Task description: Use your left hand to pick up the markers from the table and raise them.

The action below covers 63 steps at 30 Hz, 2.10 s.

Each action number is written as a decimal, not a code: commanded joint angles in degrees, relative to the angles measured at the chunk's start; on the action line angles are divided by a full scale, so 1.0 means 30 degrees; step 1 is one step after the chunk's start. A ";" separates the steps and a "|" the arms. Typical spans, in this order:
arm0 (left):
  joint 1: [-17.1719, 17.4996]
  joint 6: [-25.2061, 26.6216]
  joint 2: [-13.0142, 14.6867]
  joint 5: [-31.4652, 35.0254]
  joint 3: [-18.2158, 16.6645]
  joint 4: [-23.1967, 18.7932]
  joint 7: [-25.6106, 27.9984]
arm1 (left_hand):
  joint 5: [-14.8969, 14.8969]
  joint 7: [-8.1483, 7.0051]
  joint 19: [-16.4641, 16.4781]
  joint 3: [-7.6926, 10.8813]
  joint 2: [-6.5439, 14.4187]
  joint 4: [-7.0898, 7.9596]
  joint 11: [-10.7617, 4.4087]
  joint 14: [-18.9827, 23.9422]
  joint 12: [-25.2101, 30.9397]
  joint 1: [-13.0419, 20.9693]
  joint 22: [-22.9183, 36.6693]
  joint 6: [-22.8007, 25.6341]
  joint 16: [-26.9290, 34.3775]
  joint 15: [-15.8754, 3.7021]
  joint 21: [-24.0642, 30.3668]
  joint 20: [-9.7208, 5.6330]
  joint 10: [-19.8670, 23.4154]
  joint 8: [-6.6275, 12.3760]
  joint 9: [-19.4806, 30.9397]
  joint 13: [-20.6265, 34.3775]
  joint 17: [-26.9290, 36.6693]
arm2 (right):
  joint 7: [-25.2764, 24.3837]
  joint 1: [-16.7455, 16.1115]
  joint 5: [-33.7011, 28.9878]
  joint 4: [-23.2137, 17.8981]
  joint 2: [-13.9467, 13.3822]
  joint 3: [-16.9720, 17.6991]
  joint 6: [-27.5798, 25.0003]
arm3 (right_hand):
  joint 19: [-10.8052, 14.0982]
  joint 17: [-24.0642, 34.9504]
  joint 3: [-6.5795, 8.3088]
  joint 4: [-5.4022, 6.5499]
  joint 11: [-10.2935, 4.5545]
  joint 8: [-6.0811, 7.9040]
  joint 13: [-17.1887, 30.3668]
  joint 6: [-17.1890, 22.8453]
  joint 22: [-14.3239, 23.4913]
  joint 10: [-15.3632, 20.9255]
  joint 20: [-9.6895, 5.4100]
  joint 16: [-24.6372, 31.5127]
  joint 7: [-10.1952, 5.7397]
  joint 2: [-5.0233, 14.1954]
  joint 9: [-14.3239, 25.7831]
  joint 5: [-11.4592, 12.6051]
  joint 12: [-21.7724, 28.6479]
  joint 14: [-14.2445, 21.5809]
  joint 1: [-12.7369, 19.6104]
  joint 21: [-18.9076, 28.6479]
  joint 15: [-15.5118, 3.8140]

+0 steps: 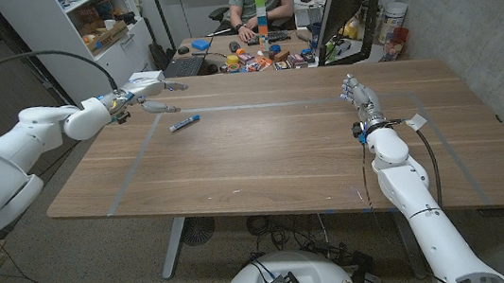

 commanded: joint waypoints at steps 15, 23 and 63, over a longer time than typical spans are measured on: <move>-0.0538 0.2249 -0.0674 -0.3595 0.3097 0.2953 0.0125 | 0.0306 -0.0219 0.0858 -0.0528 -0.0047 0.0158 -0.0178 0.0555 0.0136 0.0614 0.0074 0.0428 0.0066 -0.1626 0.0013 0.1521 0.0233 0.0206 0.0098 0.0089 0.0067 | 0.0579 0.0925 0.0041 0.0702 -0.0379 0.0078 -0.0994 | 0.0227 0.0112 0.0004 0.0112 0.0064 0.0132 0.0033 0.0082 0.0020 0.0084 0.0084 0.0077 -0.0053 -0.0060 0.0063 -0.0100 0.0127 0.0118 -0.0271 -0.0099 0.0051; 0.1617 0.5303 0.0484 -0.5855 0.0251 -0.2180 -0.5210 | 0.0394 -0.0293 0.1202 -0.0944 -0.0035 0.0203 -0.0090 0.1193 0.0411 0.0802 0.0088 0.1089 0.0190 -0.1451 -0.0073 0.1927 0.1002 0.0423 0.0100 0.0112 0.0075 | 0.0897 0.0894 0.0463 0.1075 -0.0447 0.0396 -0.0408 | 0.0230 0.0113 -0.0024 0.0126 0.0047 0.0135 0.0033 0.0089 0.0021 0.0081 0.0104 0.0077 -0.0074 -0.0077 0.0064 -0.0112 0.0125 0.0131 -0.0319 -0.0124 0.0060; 0.5535 1.7010 0.1572 -0.5280 -0.3795 -1.1296 -1.1085 | 0.0398 0.0001 0.0828 -0.1780 0.0016 0.0333 0.0282 0.0962 0.0315 0.0842 0.0104 0.0855 -0.0047 -0.0739 -0.0577 0.2611 0.1063 0.0192 0.0089 0.0151 0.0098 | 0.2893 0.1521 0.1686 0.3201 -0.1445 0.1228 0.0455 | 0.0302 0.0110 -0.0097 0.0153 0.0051 0.0139 0.0040 0.0099 0.0025 0.0098 0.0173 0.0068 -0.0160 -0.0072 0.0068 -0.0149 0.0132 0.0183 -0.0477 -0.0228 0.0108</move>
